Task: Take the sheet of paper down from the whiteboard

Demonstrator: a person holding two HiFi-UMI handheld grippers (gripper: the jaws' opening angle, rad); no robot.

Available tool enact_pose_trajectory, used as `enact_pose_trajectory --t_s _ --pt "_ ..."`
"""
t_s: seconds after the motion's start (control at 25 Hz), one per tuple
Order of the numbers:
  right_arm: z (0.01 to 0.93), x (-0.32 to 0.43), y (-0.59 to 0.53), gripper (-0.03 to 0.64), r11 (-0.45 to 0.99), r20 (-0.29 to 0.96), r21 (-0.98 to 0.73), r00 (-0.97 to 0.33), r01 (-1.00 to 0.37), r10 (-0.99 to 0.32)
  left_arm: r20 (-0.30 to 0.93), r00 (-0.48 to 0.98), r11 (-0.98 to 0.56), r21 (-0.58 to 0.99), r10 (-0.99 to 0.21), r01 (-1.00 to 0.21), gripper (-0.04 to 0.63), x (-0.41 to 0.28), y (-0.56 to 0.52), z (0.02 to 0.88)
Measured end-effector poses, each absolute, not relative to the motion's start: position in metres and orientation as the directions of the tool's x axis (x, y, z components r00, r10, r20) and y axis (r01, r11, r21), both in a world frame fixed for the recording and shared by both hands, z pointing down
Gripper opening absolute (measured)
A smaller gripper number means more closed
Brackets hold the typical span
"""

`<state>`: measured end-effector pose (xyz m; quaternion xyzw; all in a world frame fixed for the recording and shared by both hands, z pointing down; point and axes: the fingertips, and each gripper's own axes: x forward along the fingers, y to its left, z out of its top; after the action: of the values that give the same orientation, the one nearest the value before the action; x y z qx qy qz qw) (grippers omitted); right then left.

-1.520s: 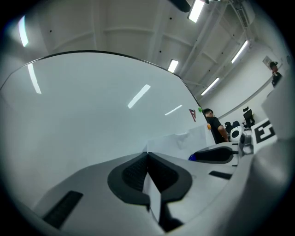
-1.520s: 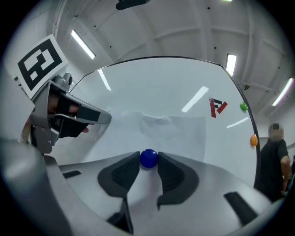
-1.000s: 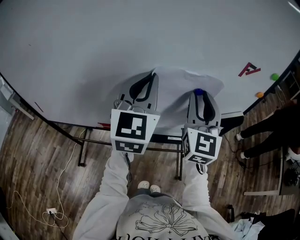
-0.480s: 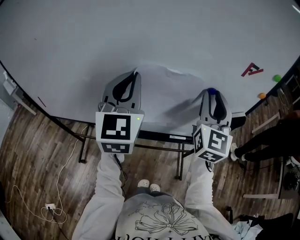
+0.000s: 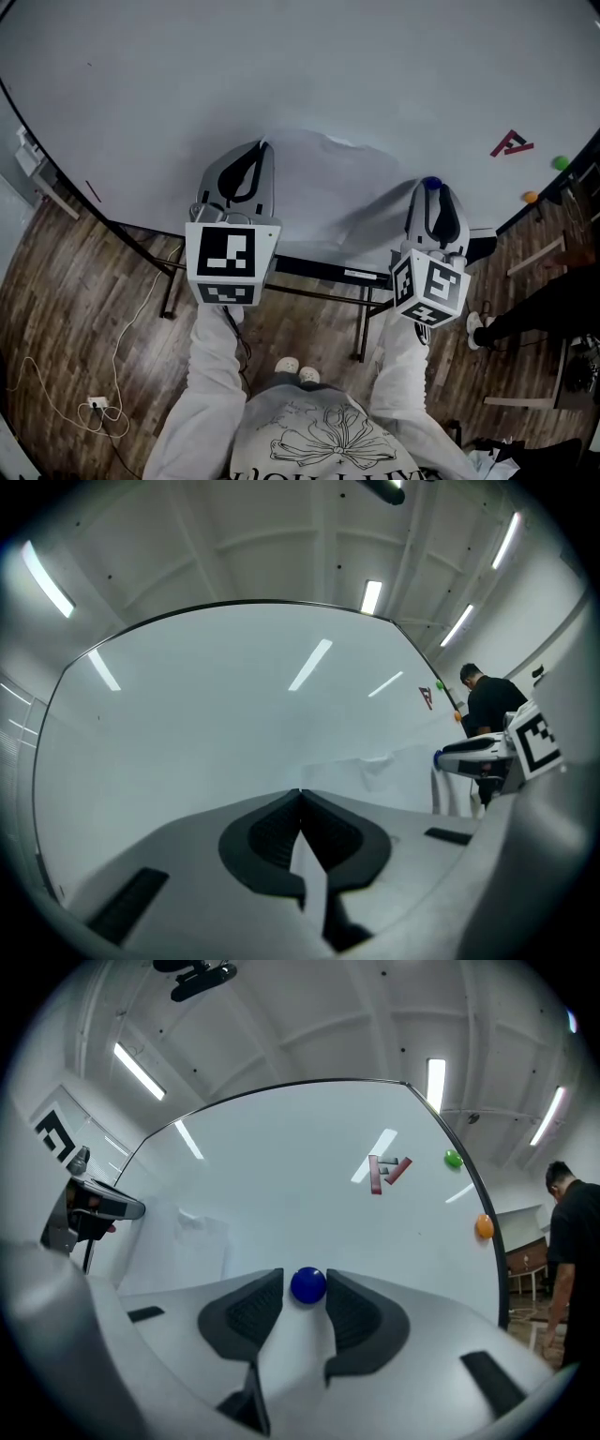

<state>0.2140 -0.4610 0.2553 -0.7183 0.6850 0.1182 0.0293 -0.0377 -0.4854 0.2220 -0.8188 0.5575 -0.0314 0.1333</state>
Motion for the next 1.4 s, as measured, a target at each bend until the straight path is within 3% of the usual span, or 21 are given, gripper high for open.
enact_pose_trajectory --t_s 0.2,0.68,1.4 --pt "0.247 0.208 -0.452 0.127 -0.046 -0.238 0.116 0.017 -0.992 -0.971 -0.096 0.366 -0.334 -0.252 -0.925 -0.908 0.005 -0.036 -0.482 0.223" --pt "0.249 0.2 -0.443 0.033 -0.038 -0.237 0.103 0.013 -0.994 -0.971 -0.093 0.364 -0.341 -0.193 -0.927 -0.92 0.005 -0.033 -0.472 0.233" --pt "0.256 0.204 -0.445 0.015 -0.038 -0.212 0.091 0.018 -0.995 -0.977 -0.09 0.347 -0.329 -0.169 -0.933 -0.929 0.005 -0.042 -0.465 0.237"
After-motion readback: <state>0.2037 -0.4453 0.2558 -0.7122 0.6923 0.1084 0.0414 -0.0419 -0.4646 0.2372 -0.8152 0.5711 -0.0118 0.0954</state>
